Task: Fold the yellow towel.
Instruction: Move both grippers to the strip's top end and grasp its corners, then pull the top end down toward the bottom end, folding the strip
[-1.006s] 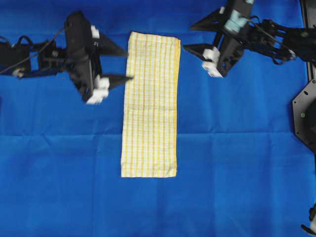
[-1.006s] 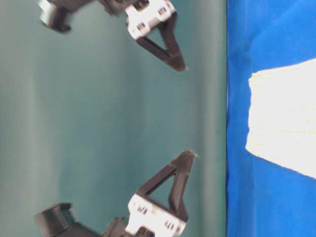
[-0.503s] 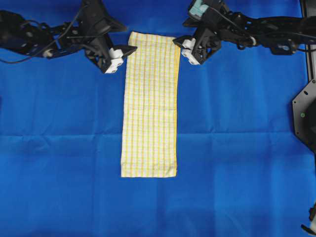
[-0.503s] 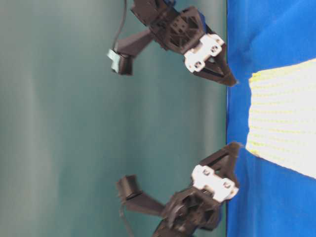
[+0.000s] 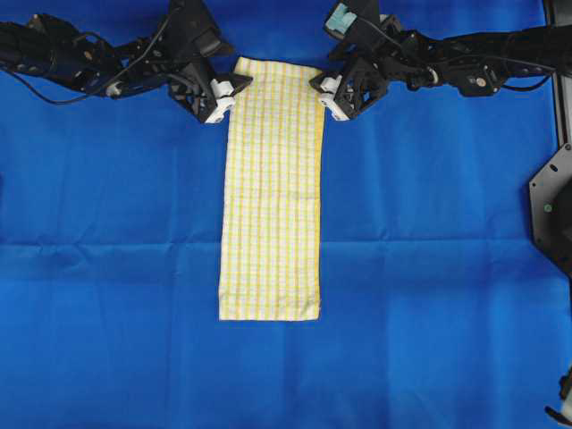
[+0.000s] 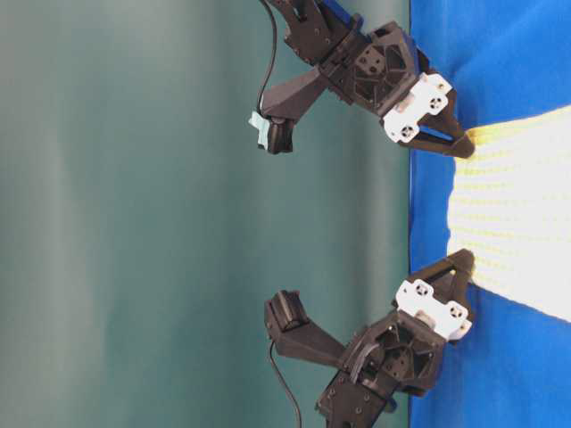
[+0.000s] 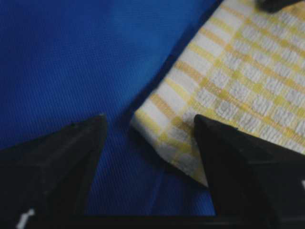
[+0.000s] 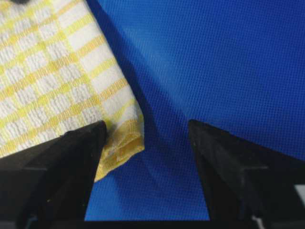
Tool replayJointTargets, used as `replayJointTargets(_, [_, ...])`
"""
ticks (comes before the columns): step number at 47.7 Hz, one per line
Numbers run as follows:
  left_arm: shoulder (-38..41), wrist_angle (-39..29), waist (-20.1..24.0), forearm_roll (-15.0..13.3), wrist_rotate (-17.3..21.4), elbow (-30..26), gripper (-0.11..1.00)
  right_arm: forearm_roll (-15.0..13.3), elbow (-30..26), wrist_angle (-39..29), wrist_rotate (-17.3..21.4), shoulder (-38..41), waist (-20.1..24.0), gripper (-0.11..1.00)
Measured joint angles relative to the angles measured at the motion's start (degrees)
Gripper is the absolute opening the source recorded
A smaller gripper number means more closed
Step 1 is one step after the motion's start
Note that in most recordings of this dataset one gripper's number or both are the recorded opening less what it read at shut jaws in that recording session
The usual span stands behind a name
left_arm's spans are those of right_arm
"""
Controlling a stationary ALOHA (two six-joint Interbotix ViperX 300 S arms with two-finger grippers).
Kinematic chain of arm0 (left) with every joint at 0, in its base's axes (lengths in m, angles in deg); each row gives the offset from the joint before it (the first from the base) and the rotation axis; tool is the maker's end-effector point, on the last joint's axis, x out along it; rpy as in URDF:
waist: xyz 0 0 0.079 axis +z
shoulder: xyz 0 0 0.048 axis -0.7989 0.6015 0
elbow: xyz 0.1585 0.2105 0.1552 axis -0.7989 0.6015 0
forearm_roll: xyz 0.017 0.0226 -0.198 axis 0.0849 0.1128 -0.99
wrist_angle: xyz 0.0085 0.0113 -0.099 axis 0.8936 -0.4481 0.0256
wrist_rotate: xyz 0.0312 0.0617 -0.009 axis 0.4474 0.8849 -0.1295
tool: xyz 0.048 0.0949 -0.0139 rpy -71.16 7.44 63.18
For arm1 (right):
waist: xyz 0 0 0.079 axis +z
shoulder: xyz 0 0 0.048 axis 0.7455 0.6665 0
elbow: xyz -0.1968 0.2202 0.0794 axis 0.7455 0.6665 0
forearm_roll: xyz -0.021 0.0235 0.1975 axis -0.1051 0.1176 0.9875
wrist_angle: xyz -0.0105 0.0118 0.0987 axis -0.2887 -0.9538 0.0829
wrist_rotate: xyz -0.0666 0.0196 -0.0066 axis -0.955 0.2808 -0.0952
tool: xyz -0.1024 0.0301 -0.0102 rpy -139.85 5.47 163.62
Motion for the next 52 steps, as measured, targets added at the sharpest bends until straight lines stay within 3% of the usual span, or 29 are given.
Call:
replayJointTargets(13, [0.97, -0.70, -0.26, 0.09, 0.18, -1.23, 0.08, 0.09, -0.62, 0.18, 0.18, 0.53, 0.09, 0.06])
replayJointTargets(16, [0.97, -1.05, -0.35, 0.18, 0.09, -1.32, 0.04, 0.18, -0.53, 0.18, 0.09, 0.53, 0.09, 0.05])
replayJointTargets(36, [-0.35, -2.02, -0.26, 0.18, 0.09, -0.35, 0.04, 0.09, -0.53, 0.35, -0.09, 0.18, 0.09, 0.05])
replayJointTargets(52, [-5.10, -2.81, -0.18, 0.18, 0.18, 0.70, 0.04, 0.18, 0.88, 0.35, -0.35, -5.01, -0.35, 0.05])
